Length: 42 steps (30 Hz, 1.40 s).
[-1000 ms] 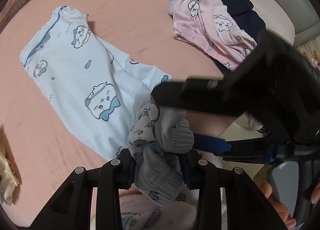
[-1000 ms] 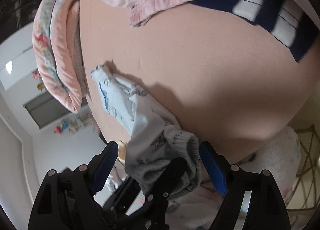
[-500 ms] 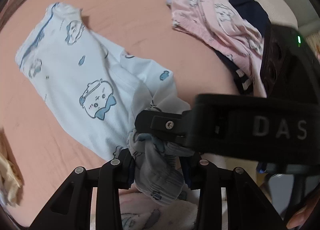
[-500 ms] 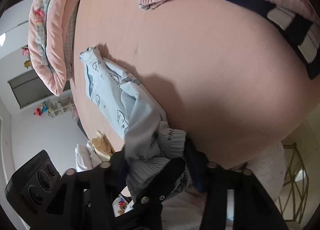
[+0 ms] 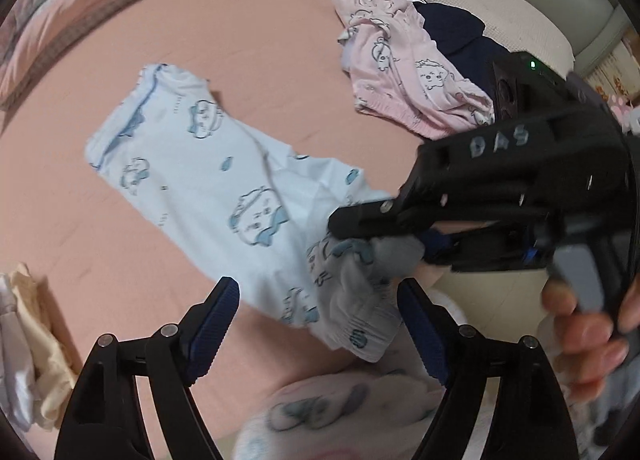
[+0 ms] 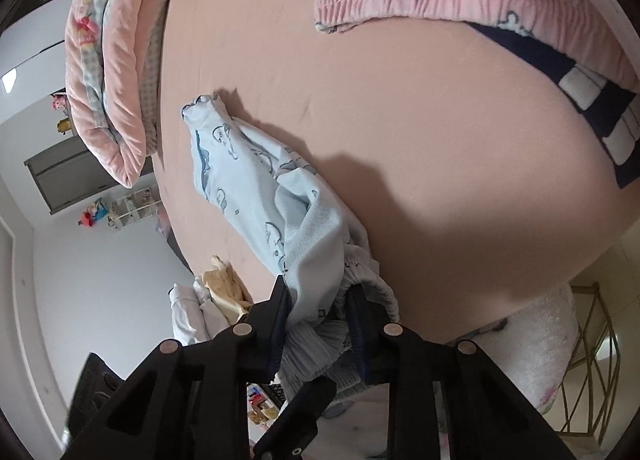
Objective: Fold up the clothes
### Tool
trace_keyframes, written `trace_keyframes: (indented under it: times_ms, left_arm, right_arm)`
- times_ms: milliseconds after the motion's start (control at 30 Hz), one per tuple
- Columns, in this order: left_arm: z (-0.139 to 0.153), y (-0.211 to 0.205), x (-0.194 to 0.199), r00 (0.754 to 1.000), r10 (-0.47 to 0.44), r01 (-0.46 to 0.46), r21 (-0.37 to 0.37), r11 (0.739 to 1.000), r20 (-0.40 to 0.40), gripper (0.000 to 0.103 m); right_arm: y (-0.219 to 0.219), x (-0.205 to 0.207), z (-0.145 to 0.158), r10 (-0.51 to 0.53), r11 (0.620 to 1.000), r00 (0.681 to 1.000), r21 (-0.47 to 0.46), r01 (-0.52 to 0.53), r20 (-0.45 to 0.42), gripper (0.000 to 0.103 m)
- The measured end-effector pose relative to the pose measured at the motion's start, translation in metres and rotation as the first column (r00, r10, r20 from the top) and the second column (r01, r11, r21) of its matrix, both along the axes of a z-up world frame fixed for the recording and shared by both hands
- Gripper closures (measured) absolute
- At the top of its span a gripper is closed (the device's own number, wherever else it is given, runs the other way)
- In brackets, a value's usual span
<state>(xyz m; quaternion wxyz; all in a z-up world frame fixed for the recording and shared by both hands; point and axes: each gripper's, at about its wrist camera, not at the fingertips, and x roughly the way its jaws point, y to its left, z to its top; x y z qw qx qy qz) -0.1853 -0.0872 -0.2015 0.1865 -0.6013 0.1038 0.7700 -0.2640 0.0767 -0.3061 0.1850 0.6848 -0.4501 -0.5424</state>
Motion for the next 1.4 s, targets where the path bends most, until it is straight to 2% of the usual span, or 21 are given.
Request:
trace_keyframes:
  times_ms: [167, 300, 400, 467, 533, 700, 800, 900, 1033, 1100, 1167, 1267, 1333, 1400]
  left_arm:
    - [-0.005, -0.024, 0.011, 0.999, -0.01, 0.01, 0.009, 1.0, -0.031, 0.022]
    - [-0.013, -0.032, 0.006, 1.0, 0.012, -0.013, 0.044, 0.999, 0.02, 0.022]
    - [-0.018, -0.028, 0.004, 0.997, 0.034, -0.039, 0.088, 0.995, 0.066, 0.022]
    - [-0.02, -0.024, 0.005, 0.996, 0.019, -0.028, 0.11, 0.994, 0.086, 0.022]
    - [-0.018, -0.017, 0.007, 0.996, 0.001, -0.012, 0.119, 0.993, 0.088, 0.022]
    - [-0.012, 0.003, 0.01, 0.996, -0.042, 0.031, 0.134, 0.99, 0.075, 0.022]
    - [-0.012, 0.015, 0.01, 0.996, -0.051, 0.042, 0.117, 0.992, 0.069, 0.022]
    - [-0.019, 0.025, 0.01, 0.996, -0.052, 0.044, 0.091, 0.995, 0.078, 0.022]
    - [-0.026, 0.042, 0.015, 0.992, -0.113, 0.115, -0.033, 0.993, 0.058, 0.022]
    - [-0.026, 0.043, 0.016, 0.992, -0.116, 0.119, -0.084, 0.989, 0.04, 0.022]
    - [-0.026, 0.036, 0.014, 0.995, -0.097, 0.1, -0.085, 0.991, 0.037, 0.022]
    - [-0.025, 0.018, 0.008, 0.996, -0.041, 0.042, -0.002, 0.999, 0.078, 0.022]
    - [-0.02, 0.01, 0.008, 0.997, -0.029, 0.028, 0.025, 0.999, 0.077, 0.022]
    - [-0.017, 0.004, 0.008, 0.997, -0.027, 0.025, 0.034, 0.999, 0.07, 0.022]
  right_arm:
    - [-0.007, -0.007, 0.004, -0.013, 0.999, 0.999, -0.037, 0.014, 0.03, 0.077]
    - [-0.019, -0.016, 0.012, 0.048, 0.999, 0.999, 0.025, -0.048, 0.01, 0.077]
    - [-0.017, -0.014, 0.011, 0.058, 0.998, 0.998, 0.037, -0.059, 0.026, 0.074]
    - [-0.013, -0.012, 0.01, 0.05, 0.998, 0.998, 0.036, -0.051, 0.035, 0.066]
    - [-0.004, -0.008, 0.011, 0.033, 0.999, 0.999, 0.038, -0.035, 0.036, 0.037]
    - [0.028, 0.004, 0.018, -0.013, 0.998, 1.0, 0.059, 0.013, 0.004, 0.025]
    - [0.039, 0.013, 0.017, -0.025, 0.998, 1.0, 0.052, 0.026, -0.018, 0.024]
    - [0.039, 0.024, 0.005, -0.051, 0.998, 0.999, -0.022, 0.051, -0.007, 0.023]
    - [0.029, 0.024, -0.009, -0.054, 0.996, 0.998, -0.074, 0.055, 0.024, 0.021]
    - [0.023, 0.023, -0.015, -0.051, 0.994, 0.998, -0.092, 0.054, 0.035, 0.021]
    - [0.016, 0.019, -0.02, -0.033, 0.994, 0.999, -0.098, 0.037, 0.042, 0.021]
    - [0.006, 0.012, -0.025, 0.016, 0.996, 0.999, -0.091, -0.012, 0.044, 0.02]
    - [0.0, 0.007, -0.028, 0.048, 0.995, 0.998, -0.087, -0.044, 0.046, 0.013]
    - [-0.007, 0.003, -0.031, 0.08, 0.994, 0.996, -0.082, -0.076, 0.048, 0.012]
